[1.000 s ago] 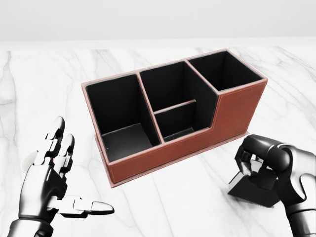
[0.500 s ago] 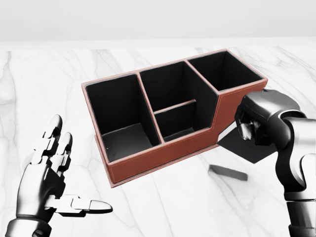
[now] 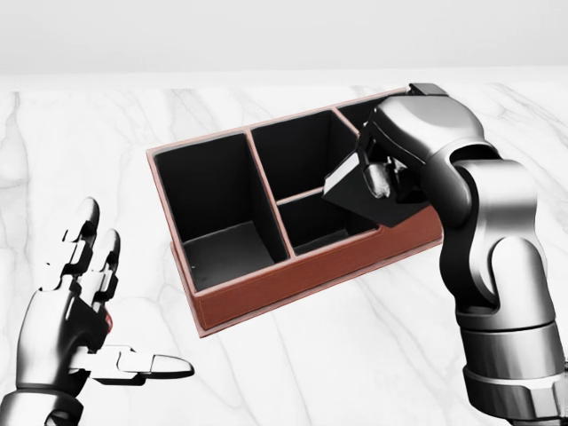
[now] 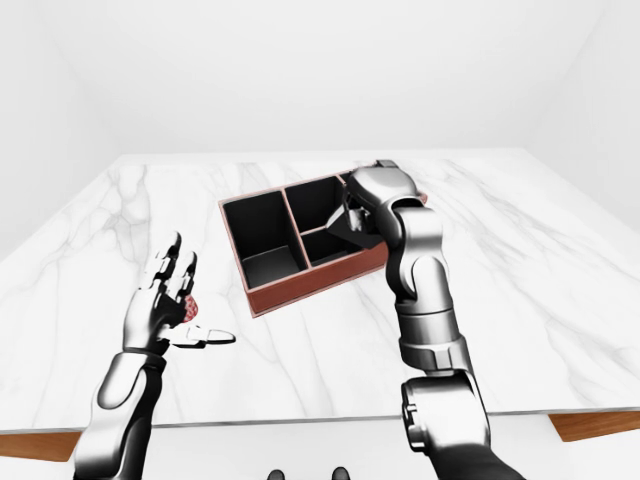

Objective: Pick up the book and place it in the left compartment of the caddy.

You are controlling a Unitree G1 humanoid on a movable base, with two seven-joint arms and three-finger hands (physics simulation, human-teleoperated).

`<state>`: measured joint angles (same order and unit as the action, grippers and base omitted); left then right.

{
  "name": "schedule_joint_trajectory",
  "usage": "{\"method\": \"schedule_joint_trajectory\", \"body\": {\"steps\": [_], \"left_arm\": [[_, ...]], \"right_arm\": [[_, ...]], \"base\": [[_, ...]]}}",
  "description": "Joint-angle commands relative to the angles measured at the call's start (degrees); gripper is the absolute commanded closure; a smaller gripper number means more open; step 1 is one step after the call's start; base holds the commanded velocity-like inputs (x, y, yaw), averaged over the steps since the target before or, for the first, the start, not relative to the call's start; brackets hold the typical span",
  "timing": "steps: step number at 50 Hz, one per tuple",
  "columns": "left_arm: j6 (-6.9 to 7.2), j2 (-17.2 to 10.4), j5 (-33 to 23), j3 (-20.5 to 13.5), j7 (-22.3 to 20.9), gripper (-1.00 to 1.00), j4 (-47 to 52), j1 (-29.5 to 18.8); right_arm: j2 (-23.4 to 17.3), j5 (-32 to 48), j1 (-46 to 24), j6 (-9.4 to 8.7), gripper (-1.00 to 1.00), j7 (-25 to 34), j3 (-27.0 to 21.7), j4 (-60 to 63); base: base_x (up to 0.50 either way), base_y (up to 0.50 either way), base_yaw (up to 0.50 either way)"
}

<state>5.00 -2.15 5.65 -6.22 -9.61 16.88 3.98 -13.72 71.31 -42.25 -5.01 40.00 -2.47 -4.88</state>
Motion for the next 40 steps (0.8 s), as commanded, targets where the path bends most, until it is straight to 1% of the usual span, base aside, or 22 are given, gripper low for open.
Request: {"method": "schedule_joint_trajectory", "body": {"steps": [1,4,9,17,21,23,26,32,33,36,40], "left_arm": [[0.0,-0.1,0.5,-0.5,-0.1,-1.0,0.6,0.0],[0.0,-0.1,0.5,-0.5,-0.1,-1.0,0.7,0.0],[0.0,-0.1,0.5,-0.5,-0.1,-1.0,0.4,-0.3],[0.0,-0.2,0.5,-0.6,-0.1,-1.0,-0.5,-0.8],[0.0,-0.3,0.6,-0.7,0.0,-1.0,-0.5,-0.9],[0.0,-0.3,0.7,-0.7,-0.1,-1.0,-0.2,-0.7],[0.0,-0.3,0.7,-0.7,-0.1,-1.0,-0.1,-0.7],[0.0,-0.3,0.7,-0.8,-0.1,-1.0,0.1,-0.6],[0.0,-0.3,0.8,-0.7,-0.1,-1.0,0.3,-0.5],[0.0,-0.3,0.8,-0.8,-0.1,-1.0,0.2,-0.6],[0.0,-0.3,0.8,-0.8,-0.1,-1.0,-0.1,-0.8]], "right_arm": [[4.4,0.9,-3.2,0.01,1.0,0.0,1.8,0.3],[5.4,-1.5,-3.2,0.01,1.0,0.0,2.2,-0.1],[7.1,-6.2,-5.3,0.01,1.0,0.0,3.0,-1.8],[9.4,-10.9,-7.0,0.01,1.0,0.0,4.7,-6.6],[10.7,-14.8,-7.8,0.01,1.0,0.0,4.9,-9.6],[10.9,-15.9,-8.3,0.01,1.0,-2.9,5.3,-11.4],[11.3,-16.9,-8.5,0.01,1.0,-5.5,6.1,-14.0],[11.8,-19.5,-10.0,0.01,1.0,-10.1,6.1,-20.0],[12.0,-20.4,-10.7,0.01,1.0,-11.7,5.8,-21.9],[12.0,-22.0,-11.9,0.01,1.0,-14.1,5.8,-25.0],[11.9,-23.4,-13.0,0.01,1.0,-15.8,5.8,-27.0]], "base": [[0.0,0.0,0.0],[0.0,0.0,0.0],[0.0,0.0,0.0],[0.0,0.0,0.0],[0.0,0.0,0.0],[0.0,0.0,0.0],[0.0,0.0,0.0],[0.0,0.0,0.0],[0.0,0.0,0.0],[0.0,0.0,0.0],[0.0,0.0,0.0]]}}
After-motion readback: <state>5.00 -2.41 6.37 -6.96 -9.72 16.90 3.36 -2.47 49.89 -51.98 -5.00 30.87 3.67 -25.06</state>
